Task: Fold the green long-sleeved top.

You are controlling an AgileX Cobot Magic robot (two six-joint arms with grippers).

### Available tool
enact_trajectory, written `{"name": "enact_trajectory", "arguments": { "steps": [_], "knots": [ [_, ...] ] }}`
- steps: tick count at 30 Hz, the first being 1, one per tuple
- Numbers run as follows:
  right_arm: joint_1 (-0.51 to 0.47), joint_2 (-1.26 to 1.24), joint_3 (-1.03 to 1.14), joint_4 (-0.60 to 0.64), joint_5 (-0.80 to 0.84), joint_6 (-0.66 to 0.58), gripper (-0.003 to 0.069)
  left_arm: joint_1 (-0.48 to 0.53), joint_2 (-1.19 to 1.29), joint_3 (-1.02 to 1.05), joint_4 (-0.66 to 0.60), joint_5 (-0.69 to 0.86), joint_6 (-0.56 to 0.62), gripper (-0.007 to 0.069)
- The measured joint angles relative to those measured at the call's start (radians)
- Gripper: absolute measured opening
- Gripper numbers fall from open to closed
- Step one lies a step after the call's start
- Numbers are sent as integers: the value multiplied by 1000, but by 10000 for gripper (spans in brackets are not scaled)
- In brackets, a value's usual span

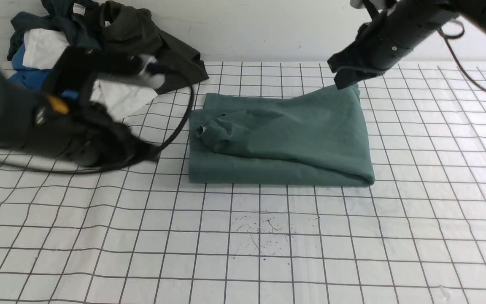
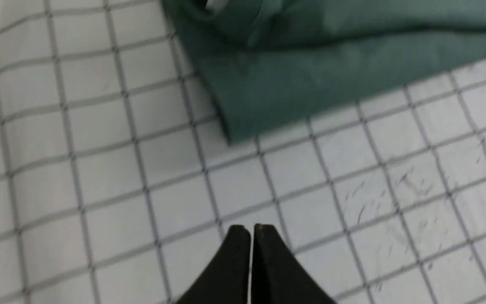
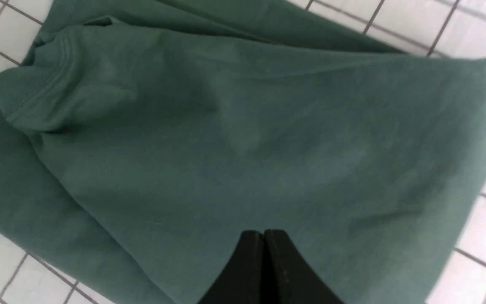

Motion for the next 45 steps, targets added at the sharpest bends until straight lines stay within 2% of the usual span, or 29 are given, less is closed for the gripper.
{"name": "enact_trajectory", "arguments": {
  "steps": [1, 5, 6, 9, 10, 11, 14, 21, 23, 27, 29, 34, 38, 42, 44, 45],
  "knots": [
    [-8, 12, 0, 24, -2, -8, -13, 0, 28, -13, -8, 0, 8, -7],
    [-48, 135, 1, 222, -119, -108, -13, 0, 353, -332, -156, 43, 195, -7],
    [-48, 139, 1, 229, -128, -115, -13, 0, 353, -345, -160, 46, 202, -7],
    [-39, 196, 1, 302, -333, -267, -13, 0, 604, -570, -198, 89, 280, -7],
    [-39, 198, 1, 304, -346, -274, -13, 0, 617, -582, -198, 89, 283, -7],
    [-38, 220, 1, 318, -449, -326, -14, 0, 709, -672, -198, 104, 286, -7],
    [-45, 261, 1, 328, -574, -348, -14, 0, 838, -767, -174, 119, 280, -7],
    [-94, 303, 1, 330, -590, -331, -14, -2, 892, -802, 24, 132, 183, -7],
    [-111, 292, 1, 321, -583, -329, -14, -3, 853, -802, 160, 165, 98, -7],
    [-129, 240, 1, 310, -539, -326, -14, 0, 747, -802, 280, 204, 19, -7],
    [-137, 165, -6, 300, -456, -326, -14, 0, 628, -802, 329, 236, -11, -7],
    [-146, -49, -32, 238, -214, -326, -14, 0, 332, -765, 338, 295, -24, -7],
    [-146, -222, -36, 170, -60, -310, -14, 0, 59, -610, 322, 274, -25, -7],
    [-141, -377, -7, 127, -45, -257, -14, 0, -221, -356, 320, 176, -26, -6],
    [-133, -453, 16, 114, -57, -230, -14, 0, -401, -159, 321, 107, -27, -6],
    [-131, -453, 19, 112, -58, -228, -14, 0, -401, -143, 321, 102, -27, -6]
  ]
}}
